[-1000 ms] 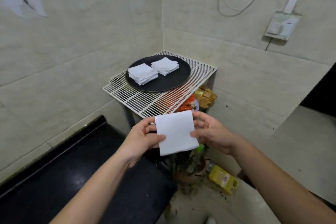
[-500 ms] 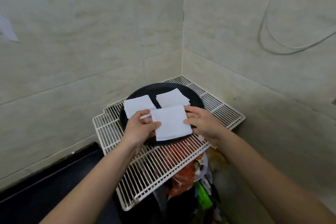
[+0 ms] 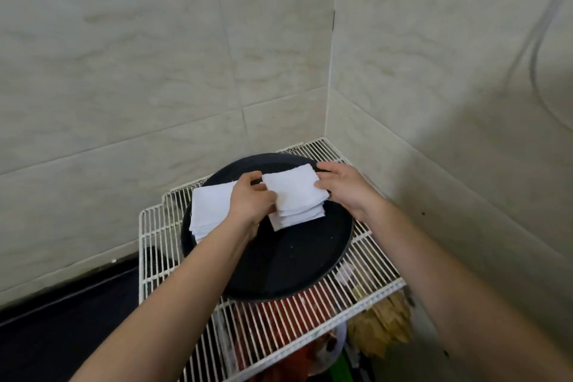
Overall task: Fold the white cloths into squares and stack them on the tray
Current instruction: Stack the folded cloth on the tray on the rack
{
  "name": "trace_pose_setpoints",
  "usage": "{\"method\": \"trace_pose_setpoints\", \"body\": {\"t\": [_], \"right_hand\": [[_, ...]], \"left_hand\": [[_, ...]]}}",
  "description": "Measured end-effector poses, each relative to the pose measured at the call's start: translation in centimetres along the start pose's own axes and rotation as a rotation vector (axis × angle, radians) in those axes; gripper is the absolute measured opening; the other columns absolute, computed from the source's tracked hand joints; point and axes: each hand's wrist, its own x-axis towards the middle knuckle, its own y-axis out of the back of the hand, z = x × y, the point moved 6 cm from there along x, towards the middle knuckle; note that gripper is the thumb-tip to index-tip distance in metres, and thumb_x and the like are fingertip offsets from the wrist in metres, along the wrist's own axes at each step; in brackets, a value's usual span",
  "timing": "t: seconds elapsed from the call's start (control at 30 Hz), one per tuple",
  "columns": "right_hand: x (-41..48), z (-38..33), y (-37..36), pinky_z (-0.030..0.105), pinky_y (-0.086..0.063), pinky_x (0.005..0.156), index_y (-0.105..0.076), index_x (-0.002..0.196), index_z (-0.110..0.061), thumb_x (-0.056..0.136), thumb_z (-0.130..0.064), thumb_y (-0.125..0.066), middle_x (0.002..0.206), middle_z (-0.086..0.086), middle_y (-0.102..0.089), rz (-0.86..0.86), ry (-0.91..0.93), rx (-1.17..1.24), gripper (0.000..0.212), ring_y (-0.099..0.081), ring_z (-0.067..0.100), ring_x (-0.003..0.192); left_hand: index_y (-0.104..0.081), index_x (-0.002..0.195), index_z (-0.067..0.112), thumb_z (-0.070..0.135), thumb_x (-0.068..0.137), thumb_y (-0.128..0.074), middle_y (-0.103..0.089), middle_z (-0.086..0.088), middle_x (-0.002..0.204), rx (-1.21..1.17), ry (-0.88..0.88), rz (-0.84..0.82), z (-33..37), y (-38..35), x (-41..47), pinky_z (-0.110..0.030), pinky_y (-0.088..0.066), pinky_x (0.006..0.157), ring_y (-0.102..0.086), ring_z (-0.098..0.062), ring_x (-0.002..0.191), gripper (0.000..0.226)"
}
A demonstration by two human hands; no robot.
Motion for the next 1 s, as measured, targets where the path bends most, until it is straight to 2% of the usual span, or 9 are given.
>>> {"method": "trace_pose_setpoints", "body": {"t": [0.2,0.37,0.47,0.6,0.73,0.83,0.93,1.0], "right_hand": [[1.3,1.0,-0.1,0.043,-0.054,0.099,-0.053,0.14,-0.015,0.087,0.003,-0.062,0.131,0.007,-0.064,-0.038,-0.033,-0.072,0.057,-0.065,0.023,0.113],[1.1,1.1,-0.2,0.041,-0.051,0.102,-0.056,0.137,-0.018,0.087,0.0,-0.065,0.129,0.004,-0.064,-0.04,0.022,-0.207,0.054,-0.062,0.019,0.117],[0.9,1.0,-0.1,0.037,-0.052,0.099,-0.059,0.132,-0.02,0.087,0.0,-0.064,0.124,0.0,-0.064,-0.027,0.078,-0.295,0.05,-0.061,0.017,0.115],[0.5,0.8,-0.3,0.034,-0.051,0.099,-0.058,0.134,-0.017,0.09,-0.002,-0.062,0.131,0.004,-0.062,-0.005,0.126,-0.332,0.046,-0.063,0.016,0.112],[-0.6,-1.5,-0.1,0.036,-0.048,0.104,-0.056,0.136,-0.019,0.095,-0.017,-0.062,0.136,0.001,-0.059,0.1,0.259,-0.377,0.042,-0.061,0.013,0.114],[-2.1,-4.4,-0.7,0.034,-0.046,0.103,-0.052,0.14,-0.022,0.099,-0.028,-0.055,0.138,-0.005,-0.054,0.192,0.422,-0.501,0.041,-0.056,0.01,0.117],[-3.7,-6.6,-3.5,0.033,-0.034,0.113,-0.041,0.148,-0.02,0.101,-0.039,-0.049,0.149,0.001,-0.043,0.212,0.585,-0.666,0.051,-0.042,0.017,0.136],[-4.8,-6.9,-7.1,0.033,-0.024,0.117,-0.032,0.153,-0.02,0.102,-0.044,-0.044,0.16,0.003,-0.029,0.145,0.651,-0.751,0.058,-0.025,0.018,0.147]], "left_hand": [[-0.049,0.134,0.014,-0.009,0.083,-0.059,-0.062,-0.008,0.116,0.17,-0.035,0.044,-0.2,0.1,0.7,-0.045,-0.058,0.086,-0.065,-0.024,0.097,0.057],[-0.051,0.133,0.016,-0.004,0.084,-0.054,-0.059,0.008,0.1,0.451,-0.156,0.065,0.1,0.5,0.6,-0.04,-0.056,0.082,-0.062,-0.02,0.097,0.053],[-0.049,0.136,0.014,0.0,0.088,-0.054,-0.057,0.001,0.109,0.6,-0.217,0.052,0.1,0.0,0.4,-0.033,-0.05,0.086,-0.059,-0.021,0.101,0.051],[-0.047,0.139,0.014,0.002,0.088,-0.055,-0.059,-0.01,0.123,0.678,-0.268,0.048,0.1,-0.2,0.0,-0.032,-0.047,0.093,-0.059,-0.025,0.108,0.053],[-0.049,0.139,0.014,0.007,0.09,-0.06,-0.057,-0.008,0.133,0.642,-0.371,0.072,2.2,1.1,-0.6,-0.025,-0.042,0.094,-0.057,-0.023,0.12,0.051],[-0.049,0.139,0.014,0.018,0.097,-0.059,-0.053,-0.005,0.141,0.536,-0.569,0.11,4.7,3.7,-3.0,-0.027,-0.043,0.1,-0.052,-0.019,0.128,0.044],[-0.046,0.144,0.017,0.034,0.102,-0.049,-0.036,-0.005,0.156,0.753,-0.792,0.248,5.5,8.3,-6.3,-0.034,-0.031,0.114,-0.035,-0.021,0.142,0.045],[-0.039,0.148,0.019,0.045,0.102,-0.039,-0.024,-0.007,0.162,0.955,-0.81,0.338,4.3,12.5,-8.1,-0.042,-0.026,0.117,-0.025,-0.027,0.148,0.053]]}}
